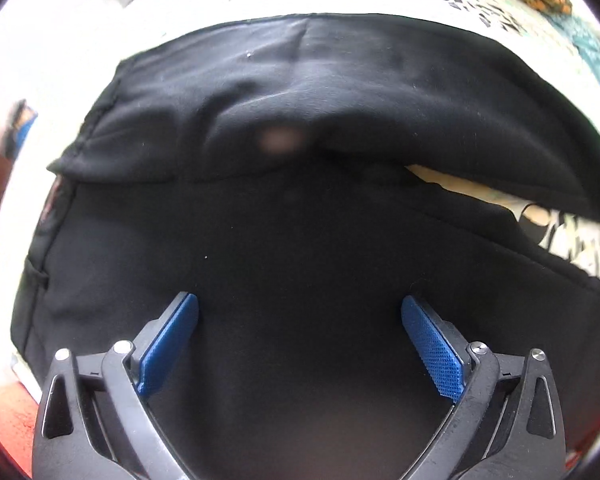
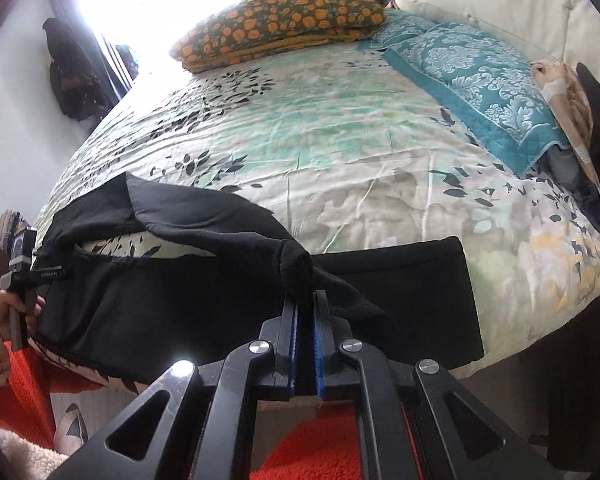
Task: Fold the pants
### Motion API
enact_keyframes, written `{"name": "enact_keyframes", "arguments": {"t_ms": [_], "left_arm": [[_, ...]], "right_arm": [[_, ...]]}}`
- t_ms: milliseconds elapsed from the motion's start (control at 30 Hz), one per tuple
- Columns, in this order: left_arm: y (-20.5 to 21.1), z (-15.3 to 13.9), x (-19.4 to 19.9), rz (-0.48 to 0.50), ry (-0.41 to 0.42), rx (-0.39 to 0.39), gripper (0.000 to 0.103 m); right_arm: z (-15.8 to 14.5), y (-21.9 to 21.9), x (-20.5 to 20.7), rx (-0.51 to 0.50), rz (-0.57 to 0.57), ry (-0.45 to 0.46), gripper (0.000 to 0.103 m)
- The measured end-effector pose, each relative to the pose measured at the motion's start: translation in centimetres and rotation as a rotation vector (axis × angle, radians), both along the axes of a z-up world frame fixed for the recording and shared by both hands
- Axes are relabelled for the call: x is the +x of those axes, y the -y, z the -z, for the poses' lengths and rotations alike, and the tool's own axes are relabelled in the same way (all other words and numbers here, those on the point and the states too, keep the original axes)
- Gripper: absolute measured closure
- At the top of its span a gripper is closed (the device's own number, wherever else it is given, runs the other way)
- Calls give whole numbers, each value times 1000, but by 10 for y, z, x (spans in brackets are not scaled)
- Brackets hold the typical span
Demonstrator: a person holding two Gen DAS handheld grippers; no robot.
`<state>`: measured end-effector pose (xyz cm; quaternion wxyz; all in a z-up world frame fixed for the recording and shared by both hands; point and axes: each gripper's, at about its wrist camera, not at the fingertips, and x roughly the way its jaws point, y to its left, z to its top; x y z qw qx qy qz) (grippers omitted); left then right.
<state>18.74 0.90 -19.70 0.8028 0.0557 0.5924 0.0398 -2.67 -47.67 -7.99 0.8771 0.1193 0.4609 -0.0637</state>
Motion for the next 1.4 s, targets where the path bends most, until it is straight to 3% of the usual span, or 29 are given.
{"name": "enact_keyframes", "arguments": {"t_ms": [67,133,267,400,667,933,967,1000,1033,1100,1200,1267,1400], "left_arm": [[2,-5,3,1,-48,8,1],[1,-18,12,-10,-123,-43,4],[16,-74,34,45,-21,-314,3],[49,-87,95,112,-107,-512,3],[77,-54,202,-46,-202,-593,3],[81,-15,225,-221,-240,-594,6],[79,-14,225,-231,-233,-593,11],[75,-11,223,-236,-225,-597,58],[74,-7,223,-239,-239,-612,95],[62,5,218,-279,-271,-667,99],[50,-1,206,-287,-233,-728,100],[45,-22,195,-257,-174,-751,100],[28,-91,154,-163,9,-746,100]], "right_arm": [[-1,1,0,-16,26,33,96],[-3,1,0,-29,49,67,96],[-8,3,-7,-25,88,123,96],[-7,8,-10,-9,102,143,96],[-8,6,-14,-8,103,169,96],[-22,8,-34,-9,117,271,96],[-24,8,-37,-9,119,285,96],[-26,8,-39,-12,121,292,96],[-27,8,-40,-14,120,298,96],[-29,6,-41,-17,117,305,96],[-31,5,-39,-24,120,304,96],[-31,10,-32,-19,132,293,96],[-47,34,-3,-19,122,331,96]]}}
